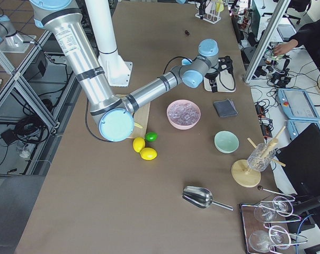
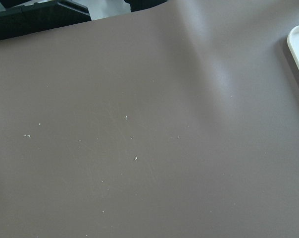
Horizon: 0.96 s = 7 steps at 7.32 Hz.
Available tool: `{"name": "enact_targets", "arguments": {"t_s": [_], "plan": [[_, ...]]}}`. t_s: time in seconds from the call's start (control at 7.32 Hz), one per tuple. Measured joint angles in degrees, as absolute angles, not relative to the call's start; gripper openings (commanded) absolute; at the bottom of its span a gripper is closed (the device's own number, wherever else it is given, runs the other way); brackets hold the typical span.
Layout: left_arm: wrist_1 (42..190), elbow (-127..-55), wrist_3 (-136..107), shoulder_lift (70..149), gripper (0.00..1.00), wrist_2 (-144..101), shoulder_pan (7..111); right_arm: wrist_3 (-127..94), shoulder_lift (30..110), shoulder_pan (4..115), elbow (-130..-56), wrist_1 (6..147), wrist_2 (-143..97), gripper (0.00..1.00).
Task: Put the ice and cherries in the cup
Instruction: 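Withdraw the right gripper to rest while the left gripper moves toward the cherries, then lower the left gripper onto the dark red cherries and grasp their stems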
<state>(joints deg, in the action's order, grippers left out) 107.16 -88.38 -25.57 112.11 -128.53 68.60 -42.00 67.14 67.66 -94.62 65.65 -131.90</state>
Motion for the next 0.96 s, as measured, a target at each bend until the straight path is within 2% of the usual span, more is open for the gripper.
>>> {"name": "enact_targets", "arguments": {"t_s": [0.55, 0.96], "plan": [[111.4, -79.7, -25.2, 112.2, 0.97, -123.9, 67.7, -21.6, 79.1, 80.6, -93.6, 65.8, -136.5, 1.00], [114.6, -75.0, -25.5, 111.8, 0.97, -123.7, 67.6, -8.4, 82.3, 87.3, -91.0, 68.7, -136.9, 1.00]]}}
